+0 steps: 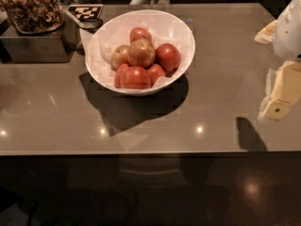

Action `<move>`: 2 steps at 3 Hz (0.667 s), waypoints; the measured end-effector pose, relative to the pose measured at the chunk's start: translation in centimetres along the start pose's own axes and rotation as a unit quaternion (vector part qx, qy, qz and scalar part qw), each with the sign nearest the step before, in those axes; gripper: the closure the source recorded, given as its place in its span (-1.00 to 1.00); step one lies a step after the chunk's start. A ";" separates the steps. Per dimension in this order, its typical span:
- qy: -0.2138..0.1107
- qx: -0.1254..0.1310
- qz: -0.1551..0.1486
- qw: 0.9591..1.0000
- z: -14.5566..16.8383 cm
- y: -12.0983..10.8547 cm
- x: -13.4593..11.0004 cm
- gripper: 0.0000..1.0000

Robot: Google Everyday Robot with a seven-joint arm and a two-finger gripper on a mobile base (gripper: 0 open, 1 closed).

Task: Pick apple from white bowl

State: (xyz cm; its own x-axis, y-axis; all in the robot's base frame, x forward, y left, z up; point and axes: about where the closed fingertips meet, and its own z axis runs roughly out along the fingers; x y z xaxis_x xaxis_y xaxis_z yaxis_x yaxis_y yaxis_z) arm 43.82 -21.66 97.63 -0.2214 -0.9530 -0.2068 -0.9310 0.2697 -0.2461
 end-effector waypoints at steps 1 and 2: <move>0.000 0.000 0.000 1.000 0.0 0.0 0.0 -1.00; -0.015 0.006 0.004 1.000 -0.1 -0.6 -0.8 -1.00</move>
Offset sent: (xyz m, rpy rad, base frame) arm 0.0158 0.0117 0.0036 0.0602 -0.0174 -0.0033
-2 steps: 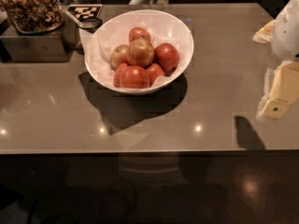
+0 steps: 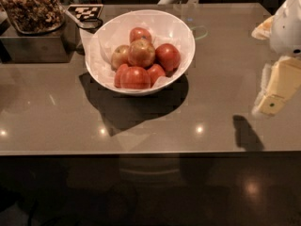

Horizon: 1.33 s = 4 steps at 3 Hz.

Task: Pick apple from white bowl

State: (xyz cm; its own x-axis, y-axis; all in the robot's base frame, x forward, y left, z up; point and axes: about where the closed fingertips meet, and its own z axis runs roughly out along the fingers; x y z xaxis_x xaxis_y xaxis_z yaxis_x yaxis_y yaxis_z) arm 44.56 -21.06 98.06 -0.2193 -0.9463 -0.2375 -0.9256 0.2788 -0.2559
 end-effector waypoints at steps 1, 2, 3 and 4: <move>-0.054 -0.006 0.009 0.998 0.6 -1.8 -2.6 -1.00; -0.118 -0.032 0.013 0.992 2.3 -3.3 -7.1 -1.00; -0.124 -0.035 0.013 0.992 2.5 -3.3 -7.5 -1.00; -0.147 -0.031 0.017 0.988 3.0 -3.0 -8.3 -1.00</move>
Offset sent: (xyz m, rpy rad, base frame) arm 0.0876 0.1091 0.0046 0.4042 0.0266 0.0928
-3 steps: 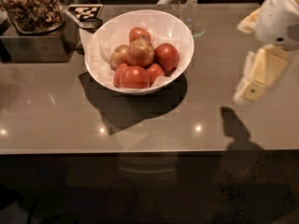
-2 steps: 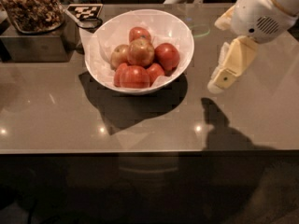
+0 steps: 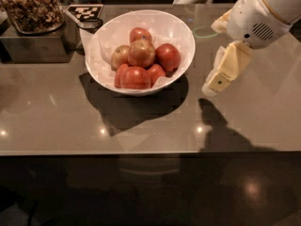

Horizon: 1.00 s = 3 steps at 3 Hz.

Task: Pick apple from white bowl

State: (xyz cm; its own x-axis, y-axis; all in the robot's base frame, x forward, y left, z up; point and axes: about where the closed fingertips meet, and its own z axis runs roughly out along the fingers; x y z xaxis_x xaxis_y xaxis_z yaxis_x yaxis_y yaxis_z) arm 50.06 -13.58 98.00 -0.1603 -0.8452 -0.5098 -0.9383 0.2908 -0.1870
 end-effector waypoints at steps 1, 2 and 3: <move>-0.046 -0.002 -0.017 0.999 2.6 -0.4 -3.4 -1.00; -0.076 -0.010 -0.028 0.997 5.0 -0.7 -6.0 -1.00; -0.077 -0.009 -0.028 0.997 5.0 -0.7 -6.1 -1.00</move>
Offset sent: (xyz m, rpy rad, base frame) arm 0.0503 0.1051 -0.0178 0.1934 -0.0658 0.1245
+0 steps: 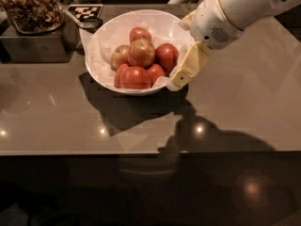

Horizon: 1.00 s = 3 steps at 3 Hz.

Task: Pick apple from white bowl

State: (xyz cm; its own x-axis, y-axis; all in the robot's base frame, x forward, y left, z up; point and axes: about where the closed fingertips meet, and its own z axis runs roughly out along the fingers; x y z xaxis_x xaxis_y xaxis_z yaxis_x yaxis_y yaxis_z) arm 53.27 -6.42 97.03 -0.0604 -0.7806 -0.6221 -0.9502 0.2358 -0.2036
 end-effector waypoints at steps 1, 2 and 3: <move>-0.020 0.009 0.002 1.000 0.5 -0.5 -0.8 -1.00; -0.034 -0.006 -0.017 0.999 2.8 -2.0 -2.8 -1.00; -0.037 -0.007 -0.021 0.999 2.9 -2.1 -3.3 -0.63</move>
Offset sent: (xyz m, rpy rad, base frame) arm 0.0642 0.0747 0.0017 0.0800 -0.0378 0.1354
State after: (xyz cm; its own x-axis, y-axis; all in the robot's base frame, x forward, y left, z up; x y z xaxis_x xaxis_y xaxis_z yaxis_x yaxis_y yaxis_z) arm 56.38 -2.64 97.30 0.0014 -0.7444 -0.6677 -0.9557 0.1956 -0.2201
